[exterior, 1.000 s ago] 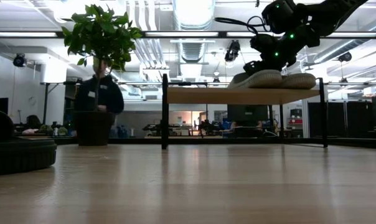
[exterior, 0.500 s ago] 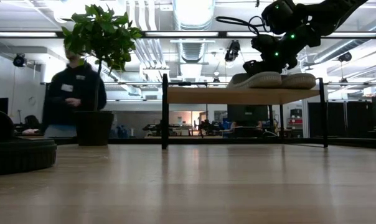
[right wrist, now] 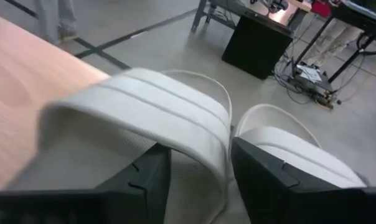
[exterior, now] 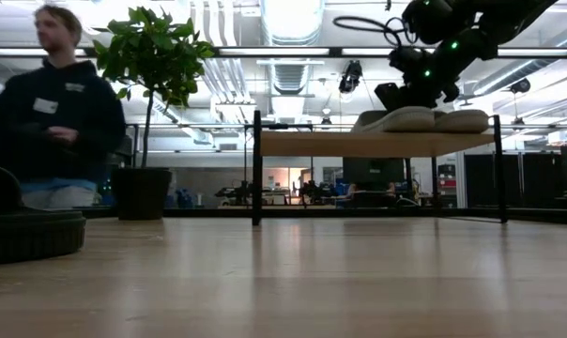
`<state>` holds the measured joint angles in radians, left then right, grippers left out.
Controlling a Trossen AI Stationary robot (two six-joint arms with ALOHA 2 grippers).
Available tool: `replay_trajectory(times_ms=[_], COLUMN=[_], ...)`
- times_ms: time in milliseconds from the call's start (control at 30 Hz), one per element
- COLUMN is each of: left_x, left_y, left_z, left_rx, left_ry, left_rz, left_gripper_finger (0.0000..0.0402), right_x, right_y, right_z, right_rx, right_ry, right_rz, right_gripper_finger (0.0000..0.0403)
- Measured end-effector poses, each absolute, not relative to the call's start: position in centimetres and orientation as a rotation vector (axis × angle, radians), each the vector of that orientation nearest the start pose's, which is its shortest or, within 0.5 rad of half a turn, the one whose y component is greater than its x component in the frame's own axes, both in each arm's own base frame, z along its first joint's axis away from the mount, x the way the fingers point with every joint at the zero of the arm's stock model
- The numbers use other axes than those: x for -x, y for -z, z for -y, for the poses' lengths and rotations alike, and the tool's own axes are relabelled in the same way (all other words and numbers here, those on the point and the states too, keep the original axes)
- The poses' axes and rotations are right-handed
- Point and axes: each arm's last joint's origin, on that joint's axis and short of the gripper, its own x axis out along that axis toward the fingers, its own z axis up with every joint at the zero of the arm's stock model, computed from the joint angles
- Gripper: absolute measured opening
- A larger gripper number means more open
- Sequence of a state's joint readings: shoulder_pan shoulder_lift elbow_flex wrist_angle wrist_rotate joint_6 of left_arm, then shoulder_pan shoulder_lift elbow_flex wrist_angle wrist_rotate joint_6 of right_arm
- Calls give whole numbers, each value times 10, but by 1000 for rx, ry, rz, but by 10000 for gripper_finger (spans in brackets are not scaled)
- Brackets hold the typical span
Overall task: Pick and place slides into the shelf
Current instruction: Put the gray slide on the shelf, then put the top black slide on the shelf
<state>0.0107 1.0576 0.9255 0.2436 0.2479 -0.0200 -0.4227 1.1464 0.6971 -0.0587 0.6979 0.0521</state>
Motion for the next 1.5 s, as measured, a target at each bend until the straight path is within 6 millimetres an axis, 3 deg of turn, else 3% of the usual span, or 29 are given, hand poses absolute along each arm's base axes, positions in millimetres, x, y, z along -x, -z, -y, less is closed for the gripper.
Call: replay_trajectory(times_ms=[267, 767, 1133, 1300, 1500], left_x=[-236, -236, -237, -237, -237], left_y=[-371, -371, -371, -371, -371], left_z=[5, 5, 5, 5, 5], left_rx=[6, 6, 5, 5, 5], left_ry=[238, 238, 238, 238, 238], left_rz=[108, 108, 107, 107, 107], left_gripper_finger=[215, 215, 215, 215, 215], right_x=[-204, -203, -210, -214, -216], right_y=[-258, -259, -261, -266, -275], right_z=[104, 95, 72, 52, 26], right_rx=[32, 29, 49, -12, -192], right_ry=[1080, 1054, 945, 720, 294], right_rz=[-461, -471, -454, -419, -350], right_gripper_finger=[173, 176, 175, 168, 152])
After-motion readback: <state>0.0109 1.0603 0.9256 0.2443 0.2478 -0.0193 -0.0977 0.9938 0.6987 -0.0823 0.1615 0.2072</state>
